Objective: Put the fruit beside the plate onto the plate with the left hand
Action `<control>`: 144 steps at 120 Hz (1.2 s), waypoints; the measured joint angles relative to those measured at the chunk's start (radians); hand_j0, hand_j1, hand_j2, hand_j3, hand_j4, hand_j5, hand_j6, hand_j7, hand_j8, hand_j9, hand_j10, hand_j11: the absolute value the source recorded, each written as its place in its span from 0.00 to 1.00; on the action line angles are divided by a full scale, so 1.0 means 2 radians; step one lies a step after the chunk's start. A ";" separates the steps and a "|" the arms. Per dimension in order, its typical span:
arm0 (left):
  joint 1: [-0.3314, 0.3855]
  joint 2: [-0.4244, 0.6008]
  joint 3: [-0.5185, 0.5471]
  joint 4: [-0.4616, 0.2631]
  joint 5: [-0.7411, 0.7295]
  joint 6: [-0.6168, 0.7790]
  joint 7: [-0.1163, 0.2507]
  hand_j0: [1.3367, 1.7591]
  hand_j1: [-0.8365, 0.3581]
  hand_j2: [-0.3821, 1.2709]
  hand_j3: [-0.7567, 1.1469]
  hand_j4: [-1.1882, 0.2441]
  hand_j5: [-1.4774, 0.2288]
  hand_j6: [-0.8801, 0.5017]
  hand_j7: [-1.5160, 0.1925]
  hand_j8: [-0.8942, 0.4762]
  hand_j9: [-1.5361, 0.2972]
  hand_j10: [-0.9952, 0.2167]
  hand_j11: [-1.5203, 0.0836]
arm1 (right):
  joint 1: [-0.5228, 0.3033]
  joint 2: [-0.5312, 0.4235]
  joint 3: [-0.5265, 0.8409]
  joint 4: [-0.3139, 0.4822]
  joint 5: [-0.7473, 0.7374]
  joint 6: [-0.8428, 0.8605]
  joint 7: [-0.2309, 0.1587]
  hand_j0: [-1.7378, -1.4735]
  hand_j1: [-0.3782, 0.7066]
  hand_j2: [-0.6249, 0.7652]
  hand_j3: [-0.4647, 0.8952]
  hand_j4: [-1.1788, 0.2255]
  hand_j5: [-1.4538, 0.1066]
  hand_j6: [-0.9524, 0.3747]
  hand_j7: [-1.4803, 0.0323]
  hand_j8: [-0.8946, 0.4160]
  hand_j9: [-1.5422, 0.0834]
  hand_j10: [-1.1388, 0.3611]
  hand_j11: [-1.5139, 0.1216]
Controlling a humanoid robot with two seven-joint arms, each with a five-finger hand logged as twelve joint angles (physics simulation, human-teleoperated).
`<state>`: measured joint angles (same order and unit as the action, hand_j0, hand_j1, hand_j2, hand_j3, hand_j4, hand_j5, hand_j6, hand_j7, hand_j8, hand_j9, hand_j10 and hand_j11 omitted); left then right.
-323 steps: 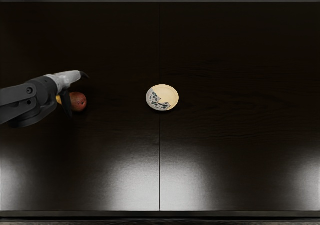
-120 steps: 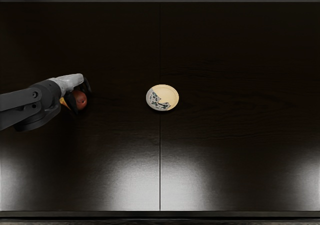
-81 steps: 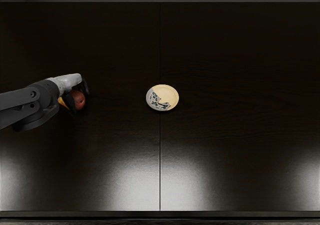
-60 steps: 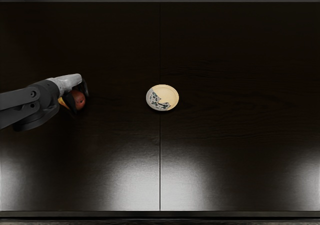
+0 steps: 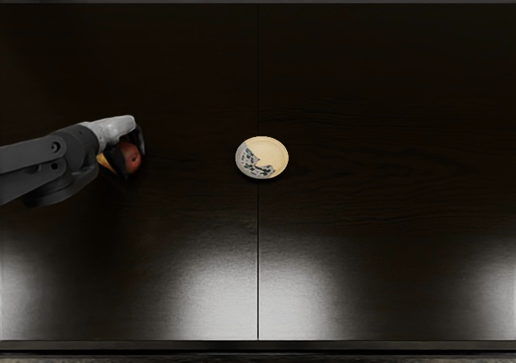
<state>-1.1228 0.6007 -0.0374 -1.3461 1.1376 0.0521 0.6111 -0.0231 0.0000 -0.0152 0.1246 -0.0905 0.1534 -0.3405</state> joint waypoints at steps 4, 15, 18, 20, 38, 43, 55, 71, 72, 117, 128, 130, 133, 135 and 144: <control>-0.002 0.000 -0.001 0.000 0.000 0.000 0.000 0.74 0.49 0.43 0.40 0.35 0.28 0.41 0.31 0.43 0.31 0.59 0.35 | 0.000 0.000 0.000 0.000 0.000 0.000 0.000 0.30 0.03 0.45 0.34 0.84 0.93 0.72 0.98 0.68 0.95 0.76 0.93; -0.012 0.002 -0.003 -0.002 -0.002 -0.001 0.000 0.74 0.48 0.45 0.40 0.35 0.27 0.40 0.31 0.45 0.31 0.58 0.34 | 0.000 0.000 0.000 0.000 0.000 0.000 0.000 0.30 0.03 0.45 0.34 0.84 0.93 0.72 0.98 0.68 0.95 0.76 0.93; -0.016 0.002 -0.003 -0.003 -0.003 -0.002 0.000 0.74 0.48 0.45 0.40 0.35 0.27 0.40 0.31 0.45 0.31 0.58 0.34 | 0.000 0.000 0.000 0.000 0.000 0.000 0.000 0.30 0.03 0.45 0.34 0.84 0.93 0.72 0.98 0.68 0.95 0.76 0.93; -0.018 0.002 -0.003 -0.003 -0.004 -0.002 0.000 0.75 0.47 0.45 0.40 0.35 0.27 0.40 0.31 0.45 0.31 0.59 0.34 | 0.000 0.000 0.000 0.000 0.000 0.000 0.000 0.30 0.03 0.45 0.34 0.84 0.93 0.72 0.98 0.68 0.95 0.76 0.93; -0.041 0.004 -0.003 -0.008 -0.021 -0.003 0.000 0.75 0.46 0.45 0.40 0.34 0.25 0.41 0.30 0.47 0.29 0.60 0.33 | 0.000 0.000 0.000 0.000 0.000 0.000 0.000 0.30 0.03 0.45 0.34 0.84 0.93 0.72 0.98 0.68 0.95 0.76 0.93; -0.047 0.004 -0.002 -0.009 -0.027 -0.003 0.000 0.75 0.46 0.45 0.40 0.34 0.25 0.42 0.30 0.48 0.29 0.60 0.33 | 0.000 0.000 0.000 0.000 0.000 0.000 0.000 0.30 0.03 0.45 0.34 0.84 0.93 0.72 0.98 0.68 0.95 0.76 0.93; -0.059 0.002 -0.002 -0.011 -0.040 -0.004 0.000 0.74 0.46 0.46 0.40 0.34 0.24 0.42 0.29 0.49 0.28 0.61 0.32 | 0.000 0.000 0.000 0.000 0.000 0.000 0.000 0.30 0.03 0.45 0.34 0.84 0.93 0.72 0.98 0.68 0.95 0.76 0.93; -0.078 -0.001 -0.002 -0.011 -0.056 -0.007 0.000 0.74 0.45 0.46 0.40 0.34 0.23 0.43 0.29 0.49 0.28 0.62 0.31 | 0.000 0.000 0.000 0.000 0.000 0.000 0.000 0.30 0.03 0.45 0.34 0.84 0.93 0.72 0.98 0.68 0.95 0.76 0.93; -0.080 -0.001 -0.002 -0.011 -0.057 -0.007 0.000 0.74 0.45 0.46 0.40 0.34 0.23 0.43 0.29 0.49 0.28 0.62 0.31 | 0.000 0.000 0.000 0.000 0.000 0.000 0.000 0.30 0.03 0.45 0.34 0.84 0.93 0.72 0.98 0.68 0.95 0.76 0.93; -0.117 -0.064 -0.002 -0.007 -0.102 -0.016 0.000 0.74 0.44 0.49 0.40 0.34 0.21 0.43 0.28 0.50 0.27 0.60 0.31 | 0.000 0.000 0.000 0.000 0.000 0.000 0.000 0.30 0.03 0.45 0.34 0.84 0.93 0.72 0.98 0.68 0.95 0.76 0.93; -0.119 -0.075 -0.003 -0.004 -0.110 -0.016 0.000 0.74 0.42 0.50 0.40 0.35 0.20 0.45 0.27 0.51 0.27 0.58 0.30 | 0.000 0.000 0.000 0.000 0.000 0.000 0.000 0.30 0.03 0.45 0.34 0.84 0.93 0.72 0.98 0.68 0.95 0.76 0.93; -0.119 -0.077 -0.003 -0.004 -0.111 -0.016 0.000 0.74 0.42 0.51 0.40 0.35 0.20 0.45 0.27 0.51 0.27 0.58 0.30 | 0.000 0.000 0.000 0.000 0.000 0.000 0.000 0.30 0.03 0.45 0.34 0.84 0.93 0.72 0.98 0.68 0.95 0.76 0.93; -0.119 -0.083 -0.003 -0.003 -0.112 -0.016 0.000 0.74 0.42 0.51 0.40 0.35 0.20 0.45 0.28 0.51 0.28 0.58 0.30 | 0.000 0.000 0.000 0.000 0.000 0.000 0.000 0.30 0.03 0.45 0.34 0.84 0.93 0.72 0.98 0.68 0.95 0.76 0.93; -0.119 -0.087 -0.003 -0.003 -0.113 -0.016 0.000 0.74 0.42 0.50 0.40 0.35 0.20 0.45 0.27 0.51 0.28 0.58 0.30 | 0.000 0.000 0.000 0.000 0.000 0.000 0.000 0.30 0.03 0.45 0.34 0.84 0.93 0.72 0.98 0.68 0.95 0.76 0.93; -0.120 -0.104 -0.004 0.003 -0.115 -0.016 0.000 0.74 0.44 0.48 0.40 0.35 0.20 0.44 0.27 0.50 0.28 0.57 0.30 | 0.000 0.000 -0.001 0.000 0.000 0.000 0.000 0.30 0.03 0.45 0.34 0.84 0.93 0.72 0.98 0.68 0.95 0.76 0.93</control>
<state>-1.3637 0.3937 -0.0446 -1.3410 0.9070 0.0199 0.6104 -0.0235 0.0000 -0.0165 0.1242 -0.0905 0.1534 -0.3402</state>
